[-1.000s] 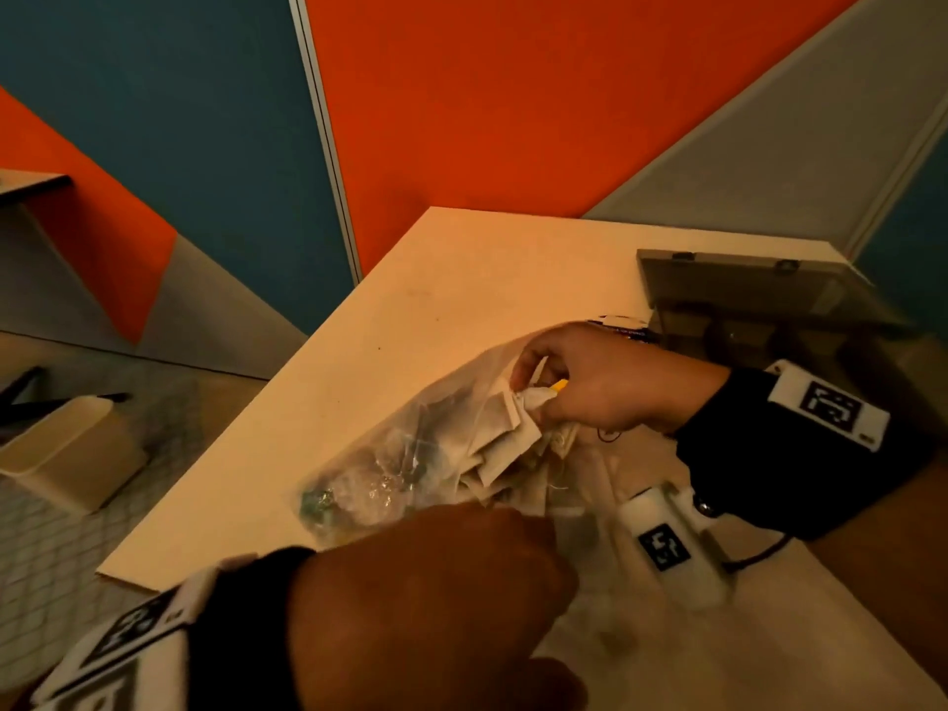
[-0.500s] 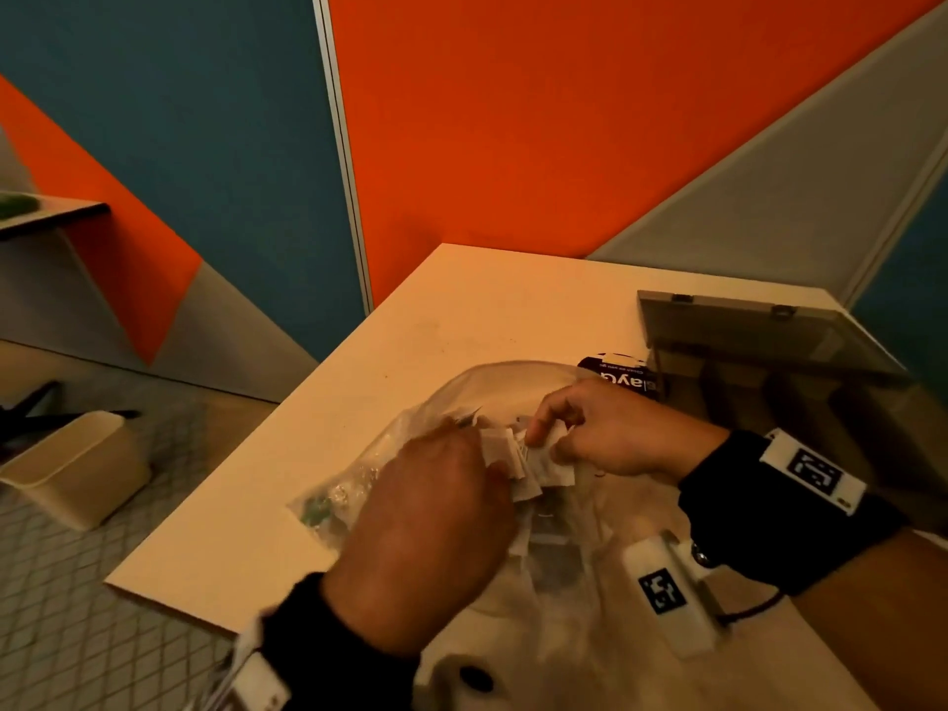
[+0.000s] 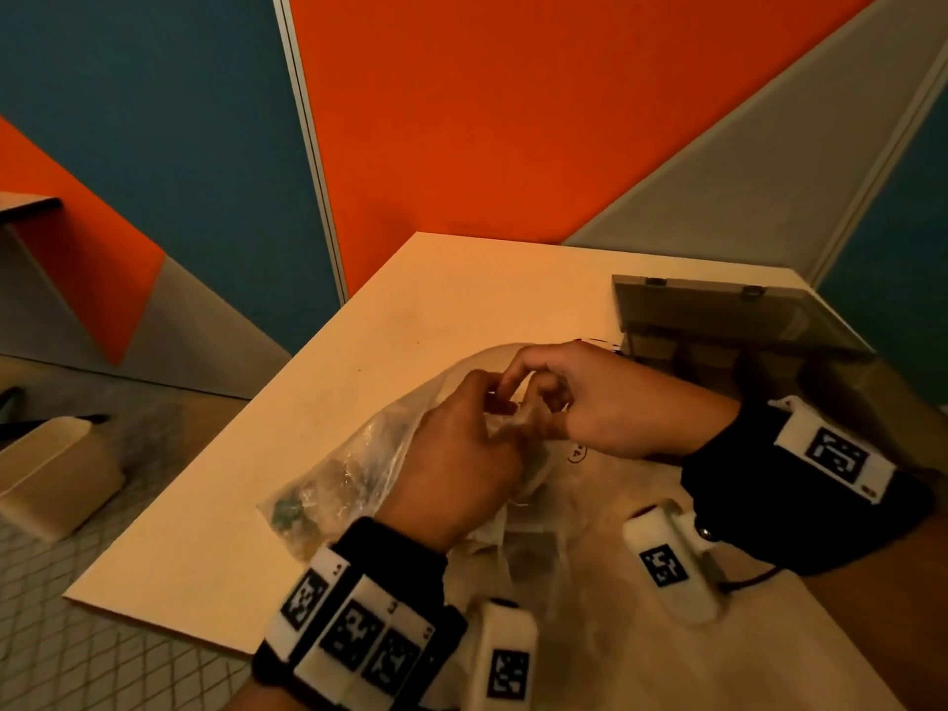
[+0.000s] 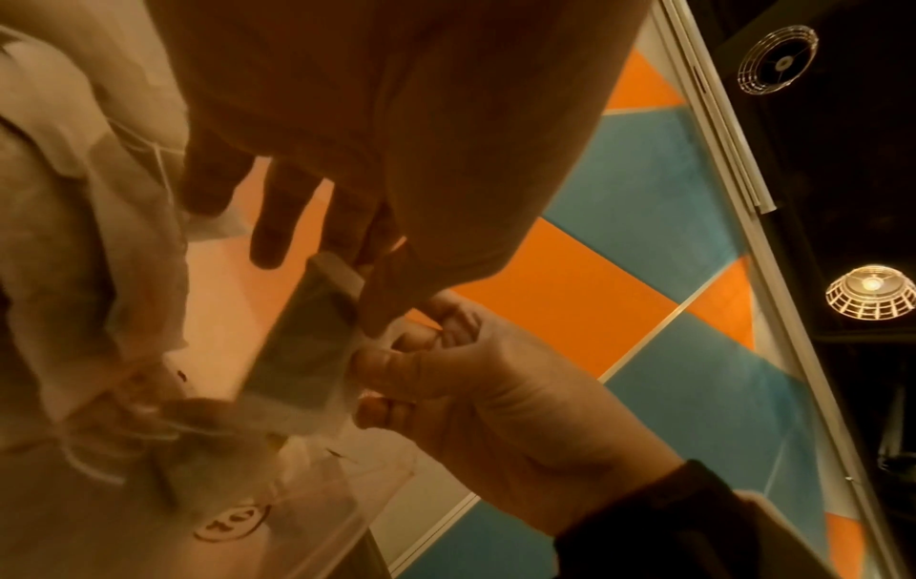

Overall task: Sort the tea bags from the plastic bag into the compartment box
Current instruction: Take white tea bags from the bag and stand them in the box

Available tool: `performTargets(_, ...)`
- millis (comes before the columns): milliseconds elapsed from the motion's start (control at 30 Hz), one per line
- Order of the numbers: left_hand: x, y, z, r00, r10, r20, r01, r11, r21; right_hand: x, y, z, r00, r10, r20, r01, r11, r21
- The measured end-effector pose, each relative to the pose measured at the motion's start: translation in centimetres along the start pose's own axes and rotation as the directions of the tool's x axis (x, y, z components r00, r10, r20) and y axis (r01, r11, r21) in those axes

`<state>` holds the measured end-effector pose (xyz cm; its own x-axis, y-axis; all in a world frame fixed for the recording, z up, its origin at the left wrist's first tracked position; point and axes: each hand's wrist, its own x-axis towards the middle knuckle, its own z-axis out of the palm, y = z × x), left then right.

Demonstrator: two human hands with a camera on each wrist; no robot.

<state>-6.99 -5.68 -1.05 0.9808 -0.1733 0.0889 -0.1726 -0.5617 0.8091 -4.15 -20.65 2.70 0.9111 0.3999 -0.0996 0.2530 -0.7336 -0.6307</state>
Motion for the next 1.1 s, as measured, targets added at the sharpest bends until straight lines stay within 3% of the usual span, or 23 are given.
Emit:
performTargets(200, 0.4, -0.5, -0.5, 0.994, -0.085, -0.061, 0.08, 0.993, -0.081, 0.0, -0.4, 0.0, 0.999, 0.038, -0.008, -0.037, 0.997, 0.061)
performTargets(367, -0.4, -1.6, -0.6, 0.999, -0.034, -0.031, 0.033, 0.999, -0.005, -0.3, 0.2, -0.1, 0.995, 0.101, -0.014, -0.1, 0.994, 0.045)
performTargets(467, -0.8, -2.3, -0.6, 0.998, -0.044, -0.037, 0.043, 0.998, -0.046, -0.5, 0.0, -0.2, 0.994, 0.107, -0.026, -0.106, 0.994, 0.033)
performTargets(633, -1.4, -2.3, -1.1, 0.989, -0.145, -0.035, 0.135, 0.97, -0.201, -1.5, -0.6, -0.4, 0.991, 0.09, 0.101, -0.082, 0.993, -0.086)
performTargets(767, -2.0, -2.0, -1.5, 0.969, -0.24, 0.054, 0.243, 0.897, -0.369, -2.6, -0.8, -1.3, 0.99, 0.108, 0.096, -0.088, 0.978, -0.189)
performTargets(900, -2.5, -1.5, -1.4, 0.937, -0.304, 0.171, 0.347, 0.757, -0.553, -3.7, -0.3, -2.7, 0.986, 0.166, 0.025, -0.151, 0.944, -0.293)
performTargets(1100, -3.7, -0.5, -2.2, 0.927, -0.234, 0.293, 0.374, 0.614, -0.695, -4.7, 0.8, -3.4, 0.958, 0.255, -0.129, -0.286, 0.85, -0.443)
